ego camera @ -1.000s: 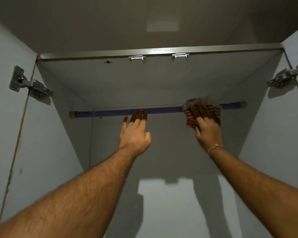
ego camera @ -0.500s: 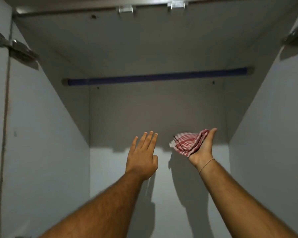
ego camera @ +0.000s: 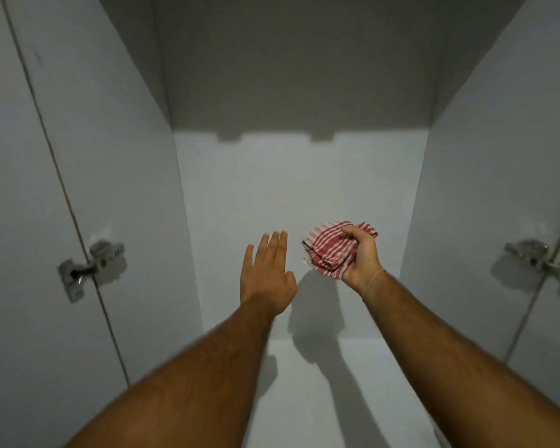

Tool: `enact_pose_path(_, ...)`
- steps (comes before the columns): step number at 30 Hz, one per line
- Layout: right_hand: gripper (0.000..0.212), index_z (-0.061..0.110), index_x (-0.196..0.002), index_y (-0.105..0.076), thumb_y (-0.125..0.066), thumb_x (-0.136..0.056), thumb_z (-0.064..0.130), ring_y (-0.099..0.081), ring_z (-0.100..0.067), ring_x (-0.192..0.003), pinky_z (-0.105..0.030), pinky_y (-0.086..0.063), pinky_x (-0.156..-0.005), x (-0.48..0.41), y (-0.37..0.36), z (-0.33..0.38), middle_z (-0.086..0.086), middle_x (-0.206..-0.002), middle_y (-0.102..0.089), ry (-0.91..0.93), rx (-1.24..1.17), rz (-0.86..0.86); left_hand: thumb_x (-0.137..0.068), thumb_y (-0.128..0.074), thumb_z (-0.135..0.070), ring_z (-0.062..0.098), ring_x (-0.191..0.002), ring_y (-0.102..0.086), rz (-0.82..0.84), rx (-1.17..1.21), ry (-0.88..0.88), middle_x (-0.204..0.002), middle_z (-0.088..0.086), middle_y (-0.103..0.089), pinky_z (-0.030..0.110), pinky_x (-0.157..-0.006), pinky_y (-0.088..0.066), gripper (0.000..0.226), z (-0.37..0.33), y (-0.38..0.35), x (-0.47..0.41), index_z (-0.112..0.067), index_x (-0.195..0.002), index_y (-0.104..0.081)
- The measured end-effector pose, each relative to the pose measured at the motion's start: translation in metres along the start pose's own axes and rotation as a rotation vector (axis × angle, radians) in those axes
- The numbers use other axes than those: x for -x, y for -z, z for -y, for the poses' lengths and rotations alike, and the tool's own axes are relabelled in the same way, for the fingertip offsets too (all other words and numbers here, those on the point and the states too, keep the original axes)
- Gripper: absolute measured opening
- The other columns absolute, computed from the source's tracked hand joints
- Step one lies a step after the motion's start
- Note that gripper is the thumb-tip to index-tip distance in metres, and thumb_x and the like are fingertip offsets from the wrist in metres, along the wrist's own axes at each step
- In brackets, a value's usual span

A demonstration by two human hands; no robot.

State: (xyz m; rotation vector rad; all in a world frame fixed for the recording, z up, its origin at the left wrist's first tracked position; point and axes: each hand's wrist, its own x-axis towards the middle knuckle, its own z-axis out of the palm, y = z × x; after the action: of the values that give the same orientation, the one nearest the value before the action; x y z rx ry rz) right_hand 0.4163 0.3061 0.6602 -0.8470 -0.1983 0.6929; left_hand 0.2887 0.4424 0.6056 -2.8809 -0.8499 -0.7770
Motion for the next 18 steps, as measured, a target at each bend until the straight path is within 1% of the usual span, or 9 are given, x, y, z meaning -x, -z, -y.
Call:
enact_pose_path(3,0.038,0.009,-0.127,-0.069,-0.058,-0.096,0.028,-0.072,-0.041,-0.107,-0.058,-0.060,-0.091,0.022,0.037,-0.058,-0.019,-0.110,-0.079,-0.067,0.023,-0.111,-0.107,-0.037,-0.037,0.020,-0.166,0.011,0.136,0.076,0.041,-0.181,0.000,0.009,0.048,-0.134,0.008,0.083,0.007,-0.043,0.069,-0.020,-0.170,0.013)
enact_pose_path(6,0.042,0.007,-0.131,-0.067,-0.057,-0.093,0.025,-0.069,-0.043,-0.116,-0.061,-0.052,-0.105,0.057,0.074,-0.114,-0.023,-0.117,-0.077,-0.159,0.090,-0.185,-0.105,-0.040,-0.035,0.019,-0.166,0.010,0.239,0.115,0.058,-0.181,-0.001,0.008,0.047,-0.134,0.007,0.084,0.015,-0.084,0.141,-0.020,-0.171,0.010)
enact_pose_path(10,0.047,0.002,-0.131,-0.065,-0.053,-0.089,0.020,-0.067,-0.046,-0.118,-0.065,-0.045,-0.111,0.121,0.143,-0.181,-0.026,-0.120,-0.075,-0.284,0.124,-0.314,-0.100,-0.042,-0.034,0.019,-0.166,0.006,0.376,0.201,0.088,-0.181,0.000,0.004,0.045,-0.133,0.009,0.086,0.018,-0.136,0.241,-0.018,-0.171,0.004)
enact_pose_path(12,0.053,0.002,-0.137,-0.062,-0.053,-0.088,0.021,-0.064,-0.047,-0.124,-0.065,-0.045,-0.111,0.159,0.189,-0.212,-0.027,-0.125,-0.073,-0.381,0.163,-0.420,-0.093,-0.042,-0.035,0.022,-0.167,-0.003,0.418,0.247,0.059,-0.181,0.002,-0.006,0.044,-0.132,0.008,0.089,0.012,-0.159,0.298,-0.016,-0.172,-0.005)
enact_pose_path(13,0.053,0.000,-0.138,-0.060,-0.051,-0.090,0.021,-0.063,-0.047,-0.124,-0.062,-0.048,-0.109,0.181,0.216,-0.227,-0.028,-0.125,-0.073,-0.440,0.167,-0.477,-0.091,-0.044,-0.036,0.023,-0.167,-0.007,0.438,0.262,0.052,-0.180,0.003,-0.010,0.045,-0.132,0.006,0.090,0.008,-0.170,0.327,-0.015,-0.172,-0.008)
enact_pose_path(15,0.048,-0.003,-0.137,-0.059,-0.047,-0.096,0.019,-0.063,-0.047,-0.120,-0.057,-0.051,-0.102,0.219,0.259,-0.248,-0.029,-0.118,-0.075,-0.530,0.144,-0.541,-0.095,-0.044,-0.037,0.022,-0.167,0.001,0.531,0.268,0.029,-0.179,0.001,0.002,0.046,-0.133,0.005,0.090,0.001,-0.186,0.371,-0.016,-0.171,0.000)
enact_pose_path(16,0.046,-0.004,-0.136,-0.058,-0.048,-0.097,0.018,-0.063,-0.047,-0.118,-0.057,-0.050,-0.103,0.236,0.280,-0.255,-0.029,-0.117,-0.075,-0.544,0.167,-0.588,-0.097,-0.041,-0.038,0.020,-0.166,0.007,0.592,0.262,0.025,-0.177,-0.002,0.011,0.045,-0.133,0.007,0.090,-0.005,-0.195,0.393,-0.018,-0.171,0.006)
enact_pose_path(17,0.044,-0.005,-0.136,-0.058,-0.048,-0.099,0.017,-0.063,-0.047,-0.116,-0.058,-0.048,-0.108,0.253,0.303,-0.263,-0.029,-0.118,-0.074,-0.564,0.197,-0.626,-0.096,-0.038,-0.039,0.019,-0.166,0.009,0.640,0.261,0.030,-0.177,-0.003,0.013,0.044,-0.132,0.009,0.089,-0.012,-0.202,0.414,-0.020,-0.171,0.008)
enact_pose_path(18,0.044,-0.004,-0.138,-0.057,-0.048,-0.100,0.017,-0.062,-0.046,-0.116,-0.059,-0.044,-0.113,0.269,0.324,-0.269,-0.028,-0.121,-0.071,-0.593,0.216,-0.678,-0.095,-0.036,-0.039,0.018,-0.166,0.007,0.642,0.288,0.040,-0.178,-0.003,0.008,0.043,-0.132,0.010,0.088,-0.017,-0.209,0.435,-0.020,-0.171,0.004)
